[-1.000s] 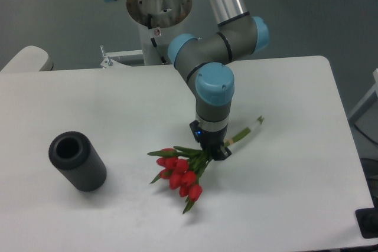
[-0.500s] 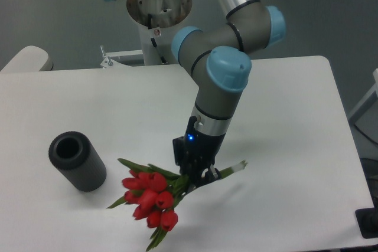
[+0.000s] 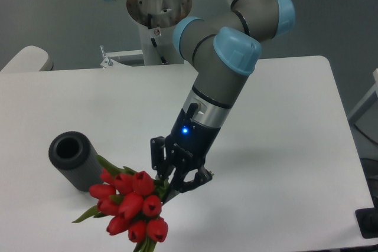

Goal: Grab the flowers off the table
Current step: 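Lift the grasped tulips and carry them toward the black tube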

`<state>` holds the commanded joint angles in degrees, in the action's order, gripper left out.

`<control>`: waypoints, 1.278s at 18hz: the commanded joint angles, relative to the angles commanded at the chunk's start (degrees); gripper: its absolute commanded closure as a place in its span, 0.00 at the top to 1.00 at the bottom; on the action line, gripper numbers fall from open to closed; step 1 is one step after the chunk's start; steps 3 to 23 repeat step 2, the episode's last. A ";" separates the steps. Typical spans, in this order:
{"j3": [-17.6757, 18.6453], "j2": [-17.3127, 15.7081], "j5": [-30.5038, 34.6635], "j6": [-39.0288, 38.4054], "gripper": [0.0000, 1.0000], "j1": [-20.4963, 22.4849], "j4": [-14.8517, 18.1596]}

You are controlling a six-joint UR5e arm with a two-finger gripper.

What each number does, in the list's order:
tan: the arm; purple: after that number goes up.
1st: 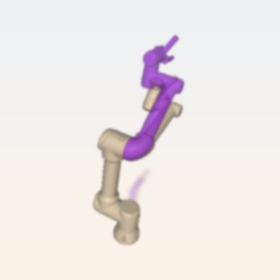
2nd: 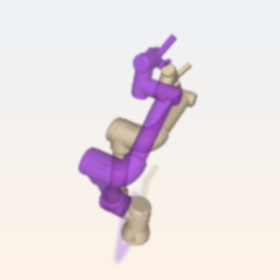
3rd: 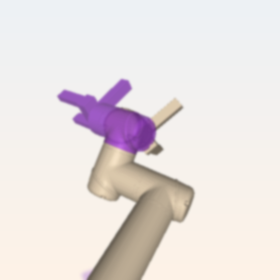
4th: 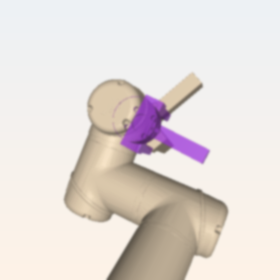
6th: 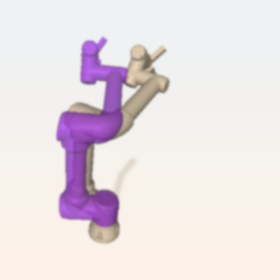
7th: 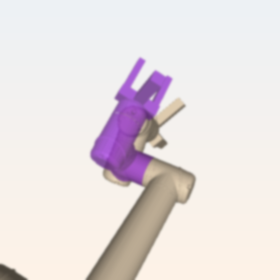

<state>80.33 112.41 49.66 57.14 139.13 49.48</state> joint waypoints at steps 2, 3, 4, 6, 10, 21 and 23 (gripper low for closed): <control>-0.09 -0.09 -0.44 -0.97 0.25 -0.09 0.00; -0.09 -0.09 -0.44 -0.97 0.25 -0.09 0.00; -0.09 -0.09 -0.44 -0.97 0.25 -0.09 0.00; -0.09 -0.09 -0.44 -0.97 0.25 -0.09 0.00; -0.09 -0.09 -0.44 -0.97 0.25 -0.09 0.00; -0.09 -0.09 -0.44 -0.97 0.25 -0.09 0.00; -0.09 -0.09 -0.44 -0.97 0.25 -0.09 0.00</control>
